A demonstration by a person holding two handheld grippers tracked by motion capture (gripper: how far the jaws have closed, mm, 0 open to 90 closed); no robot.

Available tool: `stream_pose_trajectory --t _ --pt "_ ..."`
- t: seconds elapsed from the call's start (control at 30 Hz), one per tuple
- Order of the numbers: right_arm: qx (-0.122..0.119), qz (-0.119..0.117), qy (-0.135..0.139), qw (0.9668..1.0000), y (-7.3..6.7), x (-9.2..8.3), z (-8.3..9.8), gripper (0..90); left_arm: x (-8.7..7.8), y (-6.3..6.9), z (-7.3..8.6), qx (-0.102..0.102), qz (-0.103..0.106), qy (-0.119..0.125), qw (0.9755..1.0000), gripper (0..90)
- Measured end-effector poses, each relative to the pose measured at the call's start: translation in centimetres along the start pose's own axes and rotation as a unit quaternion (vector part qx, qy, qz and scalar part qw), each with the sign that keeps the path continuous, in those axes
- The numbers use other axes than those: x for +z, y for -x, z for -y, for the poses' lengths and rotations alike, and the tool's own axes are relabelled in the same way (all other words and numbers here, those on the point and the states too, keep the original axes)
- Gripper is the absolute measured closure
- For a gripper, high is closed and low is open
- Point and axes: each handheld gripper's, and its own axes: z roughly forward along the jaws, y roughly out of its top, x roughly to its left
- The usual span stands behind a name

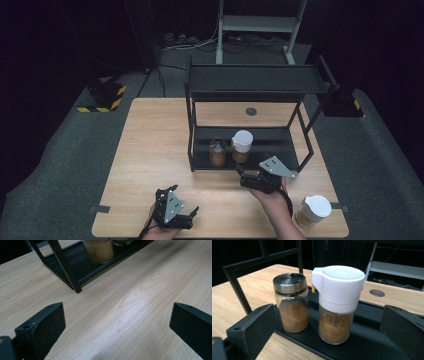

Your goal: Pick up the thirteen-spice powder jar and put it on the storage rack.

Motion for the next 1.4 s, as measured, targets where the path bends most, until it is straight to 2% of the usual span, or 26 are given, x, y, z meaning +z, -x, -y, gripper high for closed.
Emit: stream_pose_trajectory --t 0.27,0.47,0.8,1.13,1.37,1.4 --pt "-0.007 -0.005 0.005 1.0 -0.4 -1.6 0.5 0.0 0.0 0.0 0.0 0.001 0.0 0.0 1.0 0.6" --pt "-0.024 -0.009 0.007 0.9996 -1.0 -2.9 0.8 0.0 0.0 0.0 0.0 0.002 0.0 0.0 1.0 0.6" --pt "-0.049 -0.011 -0.006 0.9987 -1.9 -4.0 2.2 0.0 0.0 0.0 0.0 0.002 0.001 0.0 1.0 0.6" --pt "-0.063 -0.009 -0.033 0.9974 -2.5 -4.6 4.5 0.0 0.0 0.1 0.0 0.001 -0.001 0.0 1.0 0.6" --pt "-0.082 -0.009 -0.054 0.9951 -2.9 -4.6 5.8 0.0 0.0 0.0 0.1 0.0 0.001 0.002 1.0 0.6" --pt "-0.096 -0.008 -0.06 0.9936 -3.2 -4.6 6.2 0.0 -0.1 0.0 0.1 -0.002 0.0 0.002 1.0 0.6"
